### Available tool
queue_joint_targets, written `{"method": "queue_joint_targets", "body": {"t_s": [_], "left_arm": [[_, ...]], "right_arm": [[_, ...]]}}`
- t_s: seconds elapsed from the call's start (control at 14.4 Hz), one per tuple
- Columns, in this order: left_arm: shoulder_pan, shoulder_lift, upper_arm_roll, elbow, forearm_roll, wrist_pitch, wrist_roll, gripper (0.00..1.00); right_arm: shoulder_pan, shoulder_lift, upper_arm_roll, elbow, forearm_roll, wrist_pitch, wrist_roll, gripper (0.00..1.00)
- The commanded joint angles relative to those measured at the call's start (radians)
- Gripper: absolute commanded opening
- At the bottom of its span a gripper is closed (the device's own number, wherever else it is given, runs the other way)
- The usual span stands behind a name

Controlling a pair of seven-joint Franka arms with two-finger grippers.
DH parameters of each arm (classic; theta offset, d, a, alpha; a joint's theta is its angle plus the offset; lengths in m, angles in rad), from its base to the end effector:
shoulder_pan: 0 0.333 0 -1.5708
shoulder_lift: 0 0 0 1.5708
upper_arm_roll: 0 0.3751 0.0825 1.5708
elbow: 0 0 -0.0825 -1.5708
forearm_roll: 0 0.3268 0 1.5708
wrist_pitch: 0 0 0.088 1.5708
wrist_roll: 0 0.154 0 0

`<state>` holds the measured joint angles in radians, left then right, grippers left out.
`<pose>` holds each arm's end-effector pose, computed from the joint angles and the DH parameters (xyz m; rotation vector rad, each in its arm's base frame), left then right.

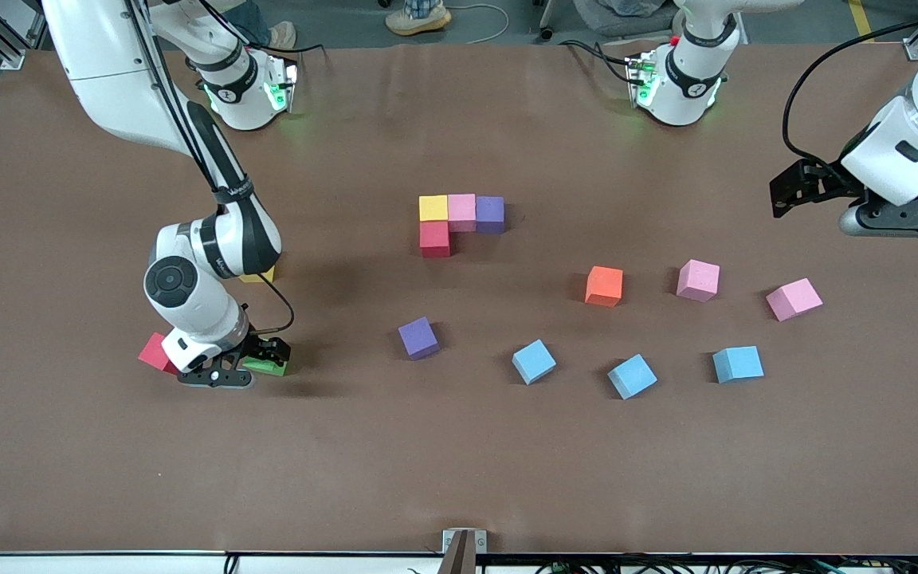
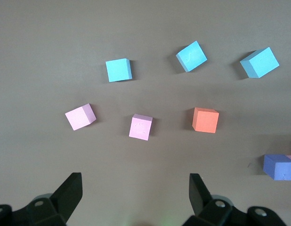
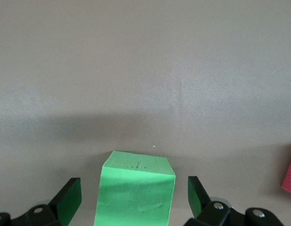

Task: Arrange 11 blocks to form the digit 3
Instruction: 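Reach and grasp the green cube with the right gripper, then carry the green cube toward the red cube with the right gripper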

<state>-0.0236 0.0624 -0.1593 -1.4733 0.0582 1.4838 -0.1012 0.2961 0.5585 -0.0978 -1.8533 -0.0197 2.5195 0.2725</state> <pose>0.5029 -0.0803 0.6384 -3.0835 0.1204 0.0676 0.6382 0.1347 0.2767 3.0993 -0.0638 0.1888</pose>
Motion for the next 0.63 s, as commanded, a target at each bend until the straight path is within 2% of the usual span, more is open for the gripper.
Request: {"method": "queue_joint_targets", "body": {"t_s": [0.0,0.49,0.56], "left_arm": [[0.002,-0.001,-0.003,0.005,-0.001,0.0,0.011,1.0],[0.001,-0.001,-0.005,0.005,-0.001,0.0,0.011,1.0],[0.001,-0.001,-0.005,0.005,-0.001,0.0,0.011,1.0]], "right_arm": [[-0.011,0.017,0.01,0.019,0.02,-0.008,-0.009,1.0],[-0.009,0.044,0.009,0.012,0.081,-0.033,0.046,1.0],[-0.008,0.044,0.009,0.013,0.081,-0.042,0.075,0.96]]}}
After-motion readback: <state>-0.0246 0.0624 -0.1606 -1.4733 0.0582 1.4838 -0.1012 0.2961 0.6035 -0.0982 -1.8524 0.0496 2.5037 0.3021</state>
